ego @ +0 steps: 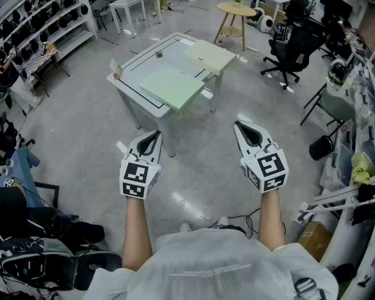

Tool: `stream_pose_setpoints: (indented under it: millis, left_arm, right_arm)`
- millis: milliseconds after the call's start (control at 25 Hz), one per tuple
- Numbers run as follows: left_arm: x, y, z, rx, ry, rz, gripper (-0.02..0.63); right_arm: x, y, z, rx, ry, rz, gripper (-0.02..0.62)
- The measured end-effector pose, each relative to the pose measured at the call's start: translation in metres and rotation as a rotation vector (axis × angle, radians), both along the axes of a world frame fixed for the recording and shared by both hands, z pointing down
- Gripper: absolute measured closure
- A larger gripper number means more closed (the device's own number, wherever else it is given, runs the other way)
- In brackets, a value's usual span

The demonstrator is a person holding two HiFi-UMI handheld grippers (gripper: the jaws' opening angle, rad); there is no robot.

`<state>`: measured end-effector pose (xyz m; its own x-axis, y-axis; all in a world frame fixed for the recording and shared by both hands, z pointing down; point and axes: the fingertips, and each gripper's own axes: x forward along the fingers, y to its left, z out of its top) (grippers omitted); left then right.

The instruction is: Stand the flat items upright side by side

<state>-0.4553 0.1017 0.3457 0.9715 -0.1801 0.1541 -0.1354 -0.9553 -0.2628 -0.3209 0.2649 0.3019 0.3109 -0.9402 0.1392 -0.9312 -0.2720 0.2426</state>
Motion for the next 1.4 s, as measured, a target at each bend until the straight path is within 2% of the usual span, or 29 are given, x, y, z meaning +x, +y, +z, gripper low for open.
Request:
stream_pose_setpoints:
  millis: [160, 280, 560, 720, 840, 1000, 1120, 1200, 1400]
  left_arm:
    - [-0.007, 0.017, -0.004, -0.014, 0.006, -0.028, 0.586]
    - [-0.002, 0.031, -0.009, -0.028, 0.005, -0.043, 0.586]
    - [0.031, 0.085, -0.008, 0.052, -0.004, -0.072, 0.586]
    - [0.041, 0.103, 0.009, 0.014, -0.043, -0.113, 0.584]
    - [0.046, 0.106, 0.010, -0.038, -0.040, -0.166, 0.584]
    - [0.057, 0.092, 0.014, -0.094, -0.022, -0.207, 0.584]
    - [0.069, 0.078, 0.019, -0.104, -0.009, -0.205, 0.578]
    - [0.083, 0.067, 0.025, -0.114, 0.002, -0.188, 0.498]
    - [0.126, 0.018, 0.040, -0.170, 0.054, -0.140, 0.438]
  right_arm:
    - [-0.003, 0.020, -0.006, -0.003, 0.010, -0.005, 0.568]
    - [0.006, 0.041, -0.014, 0.030, -0.009, 0.001, 0.568]
    - [0.059, 0.089, 0.003, 0.004, -0.038, 0.014, 0.568]
    - [0.079, 0.104, 0.021, -0.003, -0.052, -0.026, 0.566]
    - [0.092, 0.108, 0.029, -0.010, -0.065, -0.041, 0.563]
    - [0.103, 0.098, 0.030, 0.005, -0.082, -0.070, 0.560]
    - [0.108, 0.078, 0.037, -0.009, -0.085, -0.110, 0.511]
    - [0.114, 0.062, 0.043, -0.024, -0.093, -0.131, 0.475]
    - [0.151, 0.010, 0.050, -0.035, -0.129, -0.135, 0.425]
